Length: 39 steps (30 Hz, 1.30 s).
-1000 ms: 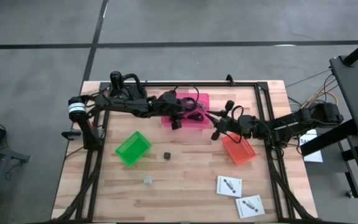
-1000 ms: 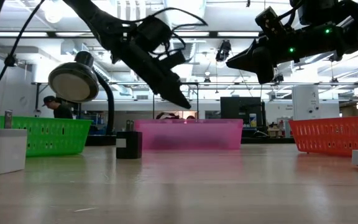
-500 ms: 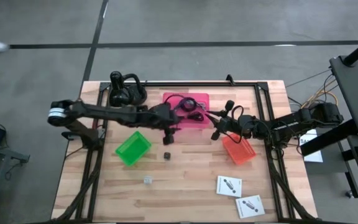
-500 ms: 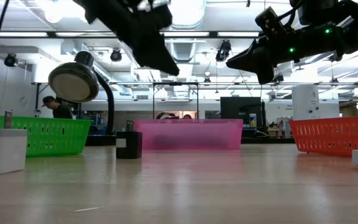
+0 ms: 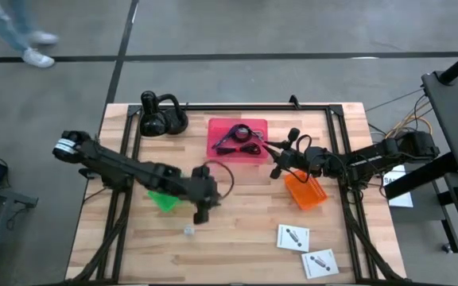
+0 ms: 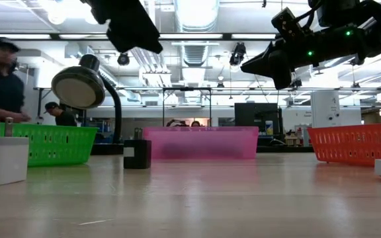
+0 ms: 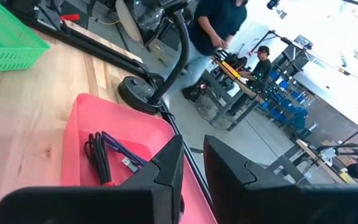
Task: Pick and place items into bin
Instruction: Put the white charger adapter into the green bin
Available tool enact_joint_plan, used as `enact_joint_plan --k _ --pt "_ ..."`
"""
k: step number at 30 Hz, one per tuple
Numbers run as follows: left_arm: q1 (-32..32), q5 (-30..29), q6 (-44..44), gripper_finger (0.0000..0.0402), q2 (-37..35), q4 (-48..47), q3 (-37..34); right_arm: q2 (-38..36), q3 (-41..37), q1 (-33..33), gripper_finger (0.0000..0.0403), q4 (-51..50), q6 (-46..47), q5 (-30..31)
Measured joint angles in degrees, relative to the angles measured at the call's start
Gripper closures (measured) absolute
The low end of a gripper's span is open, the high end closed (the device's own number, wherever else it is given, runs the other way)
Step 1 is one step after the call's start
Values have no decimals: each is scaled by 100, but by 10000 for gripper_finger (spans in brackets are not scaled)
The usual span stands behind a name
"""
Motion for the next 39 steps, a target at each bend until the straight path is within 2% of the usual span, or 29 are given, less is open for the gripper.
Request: enact_joint_plan --k 7,12,15,17,21,29,39 --pt "-151 -7 -835 269 489 38 -8 0 0 -1 351 6 29 0" --pt "-155 121 -1178 214 663 26 -11 0 0 0 351 6 47 0" --pt "-158 549 -1156 178 687 -71 -9 0 0 0 351 8 47 0" --pt "-197 686 -1191 168 687 -133 34 0 0 0 351 8 45 0" --pt "-404 682 -1246 171 687 -463 133 0 0 0 351 10 46 0" --pt "-800 683 -2335 194 687 -1060 289 0 0 0 351 11 72 1" --pt "-1253 650 -3580 197 797 -1839 634 0 0 -1 351 16 85 2"
